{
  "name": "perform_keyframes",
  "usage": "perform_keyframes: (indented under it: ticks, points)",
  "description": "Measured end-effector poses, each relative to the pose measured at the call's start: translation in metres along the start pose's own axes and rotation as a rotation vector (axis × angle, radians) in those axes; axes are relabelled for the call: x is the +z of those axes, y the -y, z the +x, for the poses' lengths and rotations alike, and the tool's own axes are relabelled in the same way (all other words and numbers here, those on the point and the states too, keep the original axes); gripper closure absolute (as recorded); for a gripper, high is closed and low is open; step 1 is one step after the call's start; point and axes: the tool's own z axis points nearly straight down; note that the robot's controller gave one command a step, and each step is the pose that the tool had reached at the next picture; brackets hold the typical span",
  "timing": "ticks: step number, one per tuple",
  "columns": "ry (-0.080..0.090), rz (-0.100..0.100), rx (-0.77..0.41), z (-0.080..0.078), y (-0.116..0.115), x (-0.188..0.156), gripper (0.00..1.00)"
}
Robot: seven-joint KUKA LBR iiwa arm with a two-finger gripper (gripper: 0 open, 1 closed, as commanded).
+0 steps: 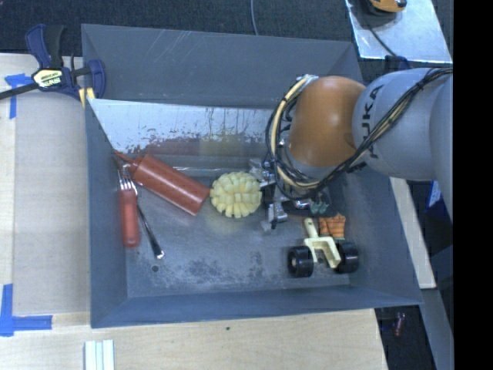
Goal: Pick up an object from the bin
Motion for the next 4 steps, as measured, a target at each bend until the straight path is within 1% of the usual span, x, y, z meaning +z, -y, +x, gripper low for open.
perform_keyframes:
  ticks: [1,2,3,4]
  points:
    - [0.000,0.000,0.000,0.0083,-0.0040,-0.0003,0.00]
    - [0.006,0.000,0.000,0.0023,-0.0025,-0.0009,0.00]
    - [0.010,0.000,0.002,0.0039,-0.0028,-0.0022,1.00]
    - [0.010,0.000,0.002,0.0039,-0.0028,-0.0025,1.00]
